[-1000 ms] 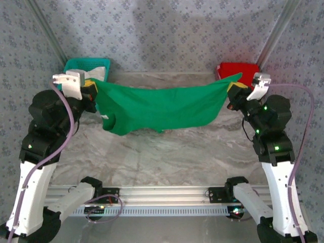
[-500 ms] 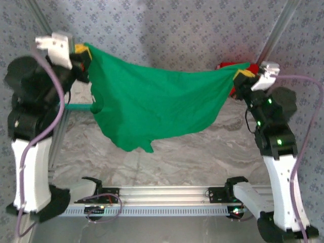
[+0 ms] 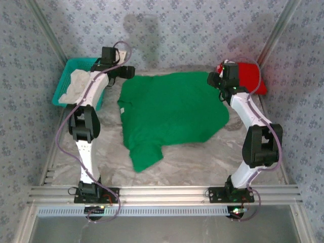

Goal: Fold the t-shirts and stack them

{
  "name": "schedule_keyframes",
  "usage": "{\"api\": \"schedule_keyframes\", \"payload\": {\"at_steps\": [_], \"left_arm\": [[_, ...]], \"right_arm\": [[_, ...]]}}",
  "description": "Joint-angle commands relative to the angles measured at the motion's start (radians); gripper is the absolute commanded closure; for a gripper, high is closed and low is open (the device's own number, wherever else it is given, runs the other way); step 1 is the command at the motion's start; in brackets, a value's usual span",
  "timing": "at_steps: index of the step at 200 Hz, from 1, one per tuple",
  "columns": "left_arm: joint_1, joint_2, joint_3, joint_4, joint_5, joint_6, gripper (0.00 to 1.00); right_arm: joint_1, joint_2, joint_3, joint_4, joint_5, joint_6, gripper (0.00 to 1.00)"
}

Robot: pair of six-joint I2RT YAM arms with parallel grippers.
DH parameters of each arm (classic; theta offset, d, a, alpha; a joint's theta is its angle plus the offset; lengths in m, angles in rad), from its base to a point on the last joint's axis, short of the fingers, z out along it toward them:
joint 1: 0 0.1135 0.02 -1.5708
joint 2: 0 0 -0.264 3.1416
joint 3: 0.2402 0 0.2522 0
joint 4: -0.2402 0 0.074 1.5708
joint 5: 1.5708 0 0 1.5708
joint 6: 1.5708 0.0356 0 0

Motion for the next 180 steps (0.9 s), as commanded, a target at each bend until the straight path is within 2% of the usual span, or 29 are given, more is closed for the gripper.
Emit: {"api": "schedule_keyframes", "payload": {"at_steps": [1, 12, 29, 48, 56, 67, 85, 95, 109, 135, 154, 163, 180], "left_arm": [[0.006, -0.377, -0.224, 0.294, -0.048, -0.064, 0.14], [0.006, -0.51, -0.401, 0.373, -0.068, -0.111, 0.12], [-0.013, -0.675, -0.622, 0.375, -0.085, -0.197, 0.11], [-0.1, -0.807, -0.832, 0.319, -0.128, -0.23, 0.12], [-0.144, -0.836, -0.899, 0.285, -0.132, -0.237, 0.12], [-0.188, -0.849, -0.978, 0.25, -0.112, -0.282, 0.19], [-0.23, -0.824, -1.109, 0.296, -0.052, -0.398, 0.26], [-0.25, -0.789, -1.161, 0.342, -0.017, -0.46, 0.33], [-0.299, -0.747, -1.194, 0.379, -0.012, -0.495, 0.41], [-0.409, -0.691, -1.244, 0.455, -0.024, -0.539, 0.51], [-0.426, -0.627, -1.28, 0.473, 0.018, -0.616, 0.59], [-0.449, -0.628, -1.31, 0.479, -0.007, -0.637, 0.64], [-0.501, -0.672, -1.372, 0.489, -0.064, -0.657, 0.65]], "right_arm": [[0.004, -0.12, 0.062, 0.005, -0.011, -0.005, 0.31], [0.004, -0.18, 0.008, -0.02, -0.042, 0.002, 0.28], [0.004, -0.296, -0.122, -0.057, -0.048, 0.045, 0.27], [0.0, -0.43, -0.323, -0.085, -0.026, 0.103, 0.26], [-0.005, -0.468, -0.377, -0.112, -0.022, 0.119, 0.27], [-0.008, -0.492, -0.433, -0.12, -0.058, 0.123, 0.31], [-0.001, -0.441, -0.457, -0.139, -0.143, 0.131, 0.35], [0.009, -0.38, -0.443, -0.159, -0.19, 0.136, 0.42], [0.026, -0.305, -0.422, -0.188, -0.241, 0.138, 0.61], [0.072, -0.244, -0.449, -0.175, -0.179, 0.148, 0.83], [0.077, -0.199, -0.472, -0.172, -0.177, 0.18, 0.86], [0.078, -0.187, -0.492, -0.166, -0.184, 0.199, 0.89], [0.086, -0.184, -0.526, -0.148, -0.182, 0.221, 0.93]]}}
